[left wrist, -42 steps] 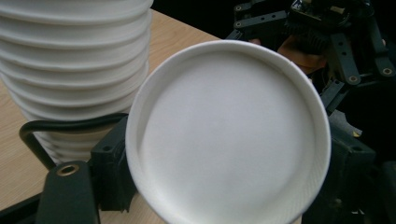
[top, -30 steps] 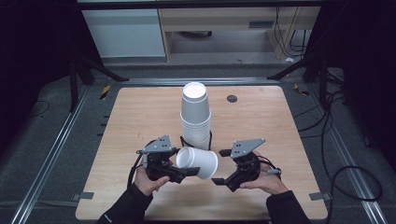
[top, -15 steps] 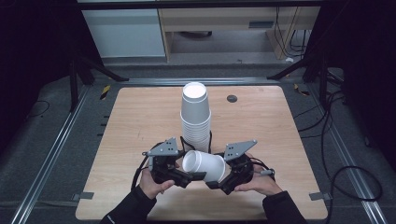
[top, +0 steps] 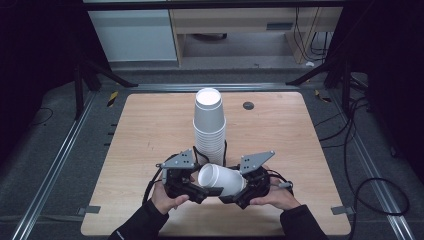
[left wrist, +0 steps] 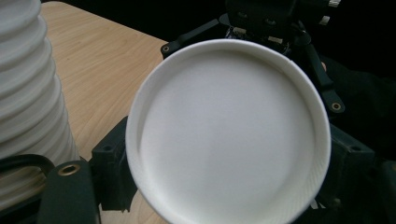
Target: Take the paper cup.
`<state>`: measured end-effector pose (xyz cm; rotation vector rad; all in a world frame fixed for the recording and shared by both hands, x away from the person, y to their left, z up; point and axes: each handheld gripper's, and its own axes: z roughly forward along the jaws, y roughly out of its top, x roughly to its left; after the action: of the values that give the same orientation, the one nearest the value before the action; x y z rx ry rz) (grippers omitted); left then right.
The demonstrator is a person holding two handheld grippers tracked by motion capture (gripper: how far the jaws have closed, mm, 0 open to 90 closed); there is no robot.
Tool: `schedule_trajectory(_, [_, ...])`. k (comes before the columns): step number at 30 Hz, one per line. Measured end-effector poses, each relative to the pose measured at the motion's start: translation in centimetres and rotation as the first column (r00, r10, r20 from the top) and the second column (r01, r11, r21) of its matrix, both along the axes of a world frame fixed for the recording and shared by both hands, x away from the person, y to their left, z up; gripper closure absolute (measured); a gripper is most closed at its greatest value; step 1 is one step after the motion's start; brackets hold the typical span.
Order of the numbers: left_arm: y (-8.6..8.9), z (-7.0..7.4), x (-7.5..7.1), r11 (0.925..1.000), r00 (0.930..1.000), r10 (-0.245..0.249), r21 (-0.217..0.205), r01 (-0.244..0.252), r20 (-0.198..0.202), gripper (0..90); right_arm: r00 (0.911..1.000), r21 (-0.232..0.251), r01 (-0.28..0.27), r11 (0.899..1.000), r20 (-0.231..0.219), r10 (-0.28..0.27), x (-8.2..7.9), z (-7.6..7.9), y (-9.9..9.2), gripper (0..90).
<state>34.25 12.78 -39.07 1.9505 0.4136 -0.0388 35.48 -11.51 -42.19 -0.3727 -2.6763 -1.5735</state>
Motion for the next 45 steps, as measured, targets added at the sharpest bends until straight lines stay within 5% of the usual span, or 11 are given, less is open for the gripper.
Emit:
schedule_trajectory(12, [0.1,0.0,0.2,1.0000,0.9999,-0.005,-0.004,0.005,-0.015,17.4,1.0000,-0.027,0.000,1.000,0.006,0.000,0.0,0.2,-0.3,9.9])
schedule_trajectory(18, [1.3,1.0,0.2,0.9999,0.9999,0.013,-0.011,-0.013,0.009,15.8,0.9999,-0.035,0.009,0.999,0.013,-0.009,0.1,0.4,-0.8,10.1])
schedule_trajectory(33, [4.0,1.4,0.4,0.9957,0.9991,0.040,0.084,-0.040,0.012,12.0,0.9967,-0.084,0.046,0.995,0.070,-0.040,0.9,2.2,-2.7,10.3])
schedule_trajectory(45, [4.5,-0.4,1.3,0.9941,0.9984,0.056,0.093,-0.056,0.006,12.1,0.9931,-0.215,0.014,0.976,0.117,0.011,2.0,3.5,-0.9,10.2])
